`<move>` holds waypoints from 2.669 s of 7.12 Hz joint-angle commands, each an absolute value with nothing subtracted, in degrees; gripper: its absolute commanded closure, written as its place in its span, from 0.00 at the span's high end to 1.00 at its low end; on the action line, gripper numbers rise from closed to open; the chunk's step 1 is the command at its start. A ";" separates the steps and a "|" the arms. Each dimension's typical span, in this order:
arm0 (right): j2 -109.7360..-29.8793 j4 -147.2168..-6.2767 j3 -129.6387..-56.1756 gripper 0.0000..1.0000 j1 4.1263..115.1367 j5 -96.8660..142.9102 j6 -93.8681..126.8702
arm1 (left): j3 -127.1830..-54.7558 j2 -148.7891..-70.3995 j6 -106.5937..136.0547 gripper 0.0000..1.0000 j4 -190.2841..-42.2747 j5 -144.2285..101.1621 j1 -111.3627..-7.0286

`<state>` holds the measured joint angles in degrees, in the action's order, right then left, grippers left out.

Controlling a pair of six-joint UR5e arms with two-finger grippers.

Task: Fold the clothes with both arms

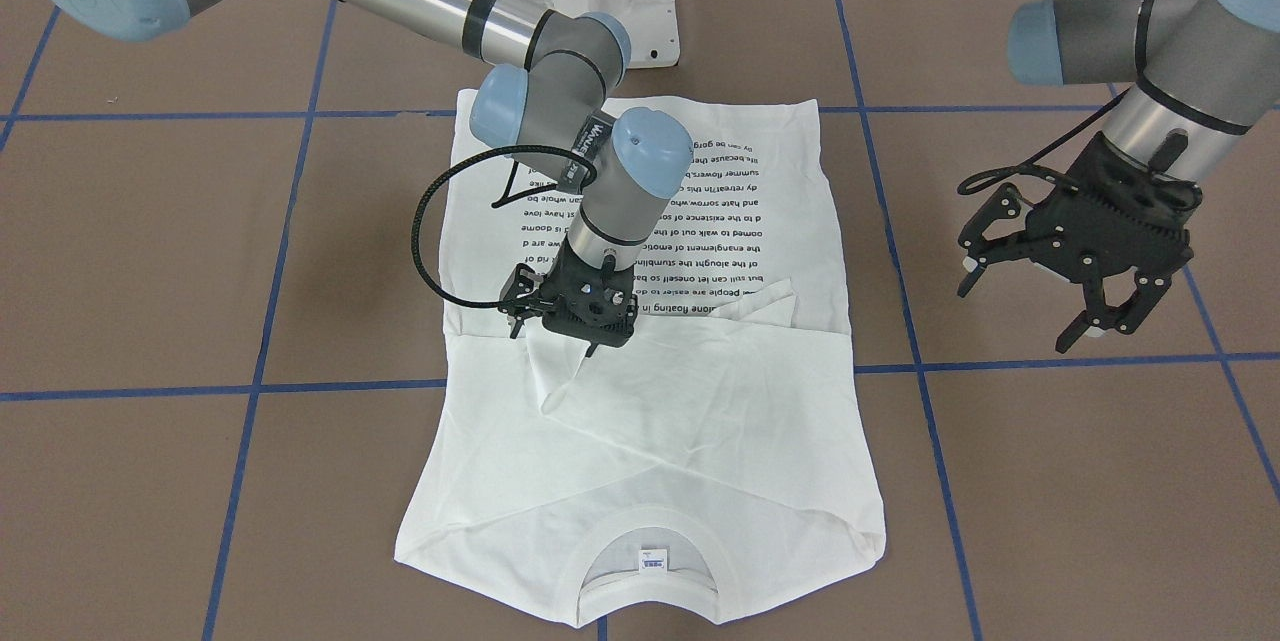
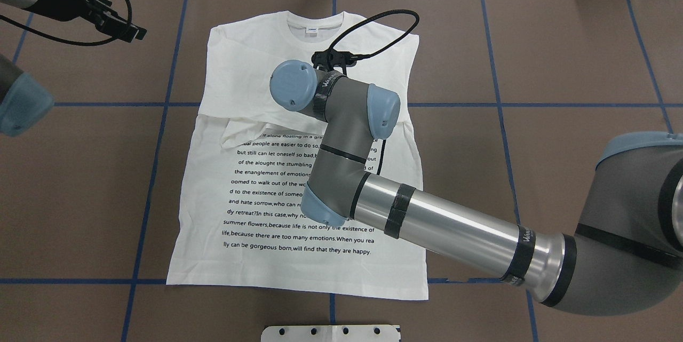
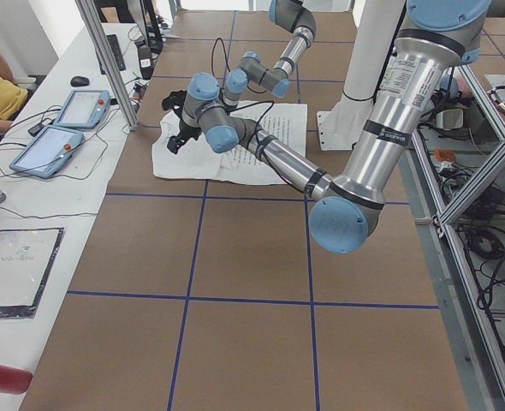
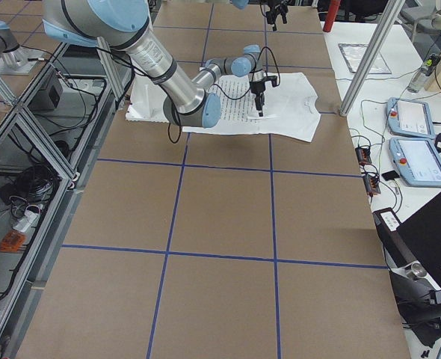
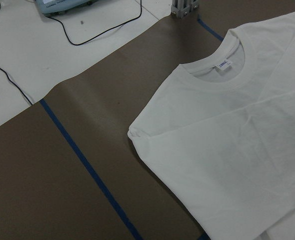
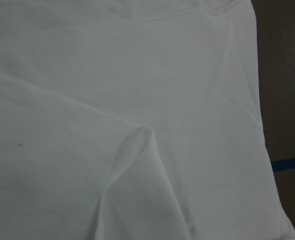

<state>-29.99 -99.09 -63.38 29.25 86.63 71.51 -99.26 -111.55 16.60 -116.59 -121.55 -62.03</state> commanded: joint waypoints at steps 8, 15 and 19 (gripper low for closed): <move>-36.67 -95.59 -79.03 1.00 33.06 88.68 68.49 | -99.32 -111.62 17.93 1.00 -116.72 -121.55 -61.79; -25.66 -94.92 -59.68 0.69 27.60 82.44 75.41 | -99.32 -111.27 18.11 1.00 -116.72 -121.55 -61.96; -25.93 -94.22 -58.18 0.68 26.98 82.35 75.32 | -99.32 -110.74 18.02 1.00 -117.33 -121.55 -61.96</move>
<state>-25.89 -94.25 -58.44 27.07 82.38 75.39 -99.35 -110.83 18.02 -117.17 -121.55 -61.96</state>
